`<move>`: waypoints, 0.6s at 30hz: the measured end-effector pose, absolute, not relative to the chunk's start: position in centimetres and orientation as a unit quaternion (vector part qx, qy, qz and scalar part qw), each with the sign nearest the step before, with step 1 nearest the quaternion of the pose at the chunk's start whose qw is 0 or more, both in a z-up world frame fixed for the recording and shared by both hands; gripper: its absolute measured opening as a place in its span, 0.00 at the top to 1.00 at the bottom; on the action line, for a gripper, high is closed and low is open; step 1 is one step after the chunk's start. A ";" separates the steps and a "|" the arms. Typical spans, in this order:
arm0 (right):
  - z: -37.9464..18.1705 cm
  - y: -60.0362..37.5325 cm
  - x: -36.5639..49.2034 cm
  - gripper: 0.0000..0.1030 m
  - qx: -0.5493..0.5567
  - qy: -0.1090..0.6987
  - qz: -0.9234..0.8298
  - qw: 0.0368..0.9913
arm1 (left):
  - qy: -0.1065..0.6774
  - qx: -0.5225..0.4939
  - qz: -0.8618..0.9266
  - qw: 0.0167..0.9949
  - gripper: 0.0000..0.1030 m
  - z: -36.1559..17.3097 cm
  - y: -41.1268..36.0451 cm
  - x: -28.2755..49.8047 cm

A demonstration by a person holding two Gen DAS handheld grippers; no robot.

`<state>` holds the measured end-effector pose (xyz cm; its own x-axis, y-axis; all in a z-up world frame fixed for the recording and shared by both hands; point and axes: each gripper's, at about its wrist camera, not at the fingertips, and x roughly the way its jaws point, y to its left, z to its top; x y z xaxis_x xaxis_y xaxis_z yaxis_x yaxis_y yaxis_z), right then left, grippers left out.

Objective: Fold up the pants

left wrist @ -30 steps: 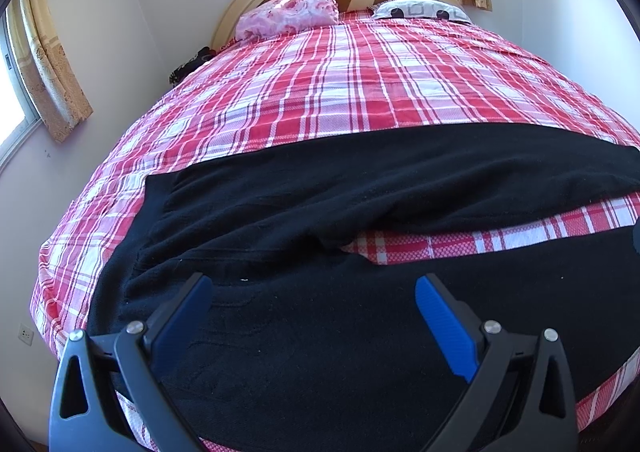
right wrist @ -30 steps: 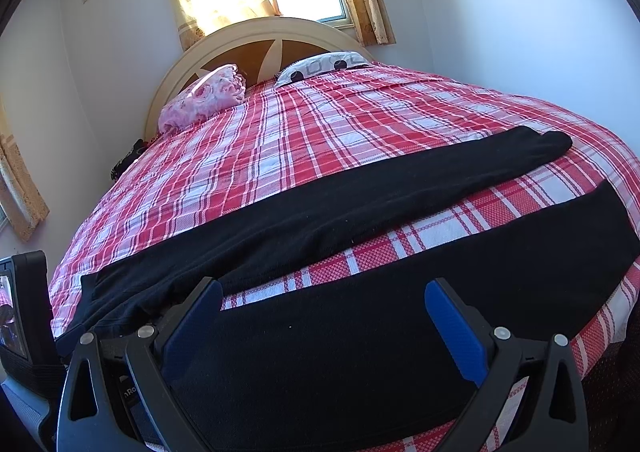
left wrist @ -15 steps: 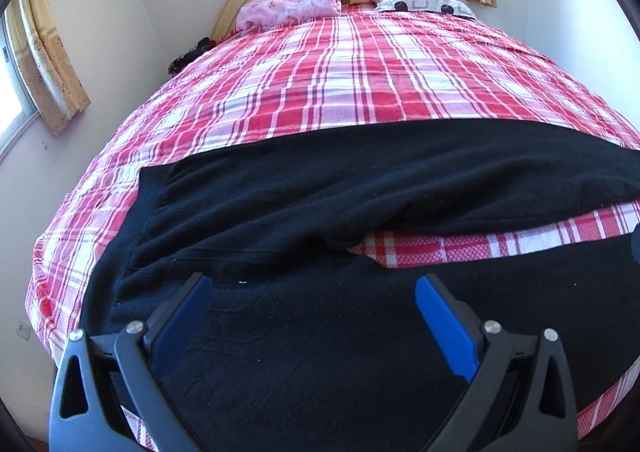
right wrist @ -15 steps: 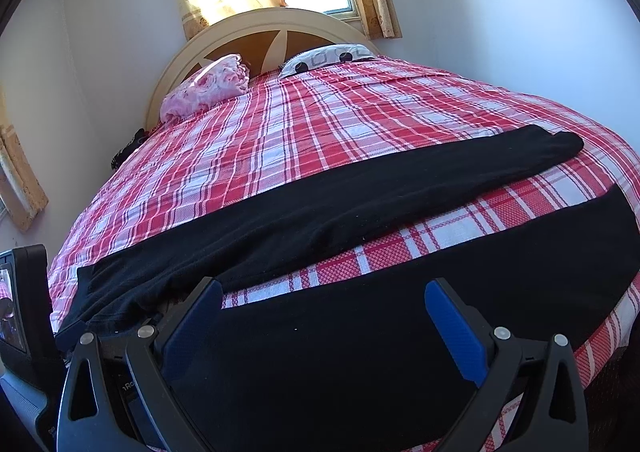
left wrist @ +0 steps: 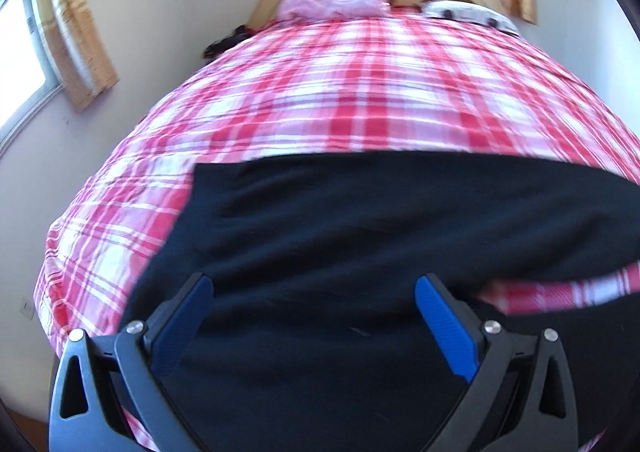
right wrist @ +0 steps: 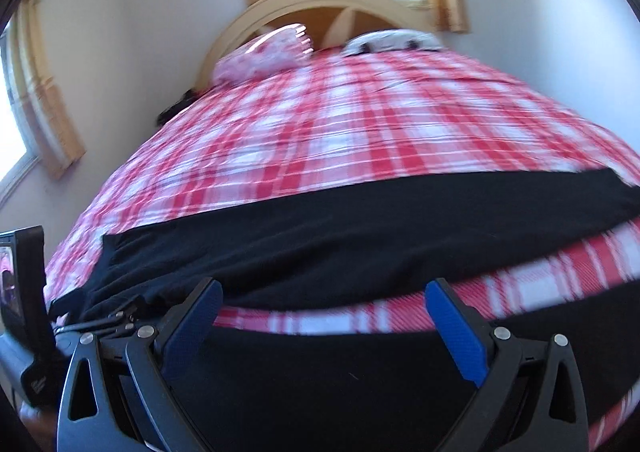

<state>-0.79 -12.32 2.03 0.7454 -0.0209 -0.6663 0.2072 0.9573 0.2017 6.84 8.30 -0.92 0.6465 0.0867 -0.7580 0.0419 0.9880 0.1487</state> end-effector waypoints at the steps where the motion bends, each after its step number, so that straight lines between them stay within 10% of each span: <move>1: 2.0 -12.1 0.6 0.01 0.127 0.360 -0.040 0.923 | 0.423 0.071 0.016 0.903 0.00 -0.9 8.8 7.4; 18: -1.7 -0.7 21.7 0.17 -0.024 0.447 0.210 0.869 | 0.483 0.015 0.055 0.874 0.00 -5.1 14.7 13.0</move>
